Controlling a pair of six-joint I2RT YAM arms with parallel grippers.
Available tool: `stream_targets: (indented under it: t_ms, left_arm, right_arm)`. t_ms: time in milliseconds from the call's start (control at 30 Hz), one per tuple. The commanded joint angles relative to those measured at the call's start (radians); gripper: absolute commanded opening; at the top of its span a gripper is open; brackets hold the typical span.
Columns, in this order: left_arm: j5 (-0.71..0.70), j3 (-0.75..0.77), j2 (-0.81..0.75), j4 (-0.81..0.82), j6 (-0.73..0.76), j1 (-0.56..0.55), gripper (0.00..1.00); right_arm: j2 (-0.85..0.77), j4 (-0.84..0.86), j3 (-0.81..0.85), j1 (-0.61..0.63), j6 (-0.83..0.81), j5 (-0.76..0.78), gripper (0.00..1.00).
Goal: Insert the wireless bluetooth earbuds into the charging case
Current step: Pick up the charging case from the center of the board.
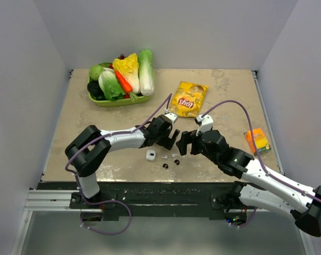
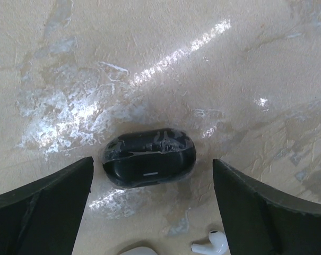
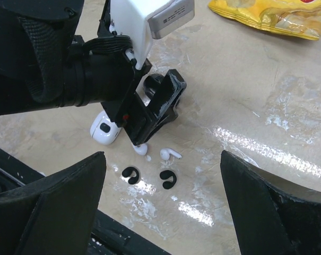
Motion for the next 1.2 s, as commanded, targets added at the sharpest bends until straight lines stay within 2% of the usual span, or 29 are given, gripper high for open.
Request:
stream_targets:
  t_ms: [0, 533, 700, 800, 867, 1000, 1167]
  left_arm:
    - [-0.023, 0.046, 0.025, 0.044, -0.032, -0.002, 0.97]
    - [-0.018, 0.038, 0.071, 0.041, -0.045, 0.007, 0.85]
    - [-0.003, 0.035, 0.073, 0.041, -0.045, 0.010, 0.77]
    - [-0.006, 0.031, 0.068, 0.038, -0.043, 0.012, 0.76]
    - [-0.008, 0.026, 0.067, 0.035, -0.042, 0.012, 0.75]
    - [-0.012, 0.015, 0.059, 0.031, -0.040, 0.012, 0.85]
    - [-0.021, 0.012, 0.059, 0.020, -0.042, 0.012, 0.86]
  right_arm:
    - [-0.017, 0.003, 0.024, 0.004, 0.000, 0.005, 0.92]
    - [-0.019, -0.005, 0.019, 0.004, 0.001, 0.017, 0.92]
    - [-0.023, -0.010, 0.019, 0.004, 0.003, 0.019, 0.92]
    - [-0.026, -0.013, 0.021, 0.004, 0.003, 0.020, 0.92]
    - [-0.023, -0.011, 0.022, 0.006, 0.005, 0.022, 0.92]
    - [-0.017, -0.013, 0.024, 0.004, 0.006, 0.022, 0.92]
    - [-0.019, -0.010, 0.024, 0.004, 0.005, 0.023, 0.92]
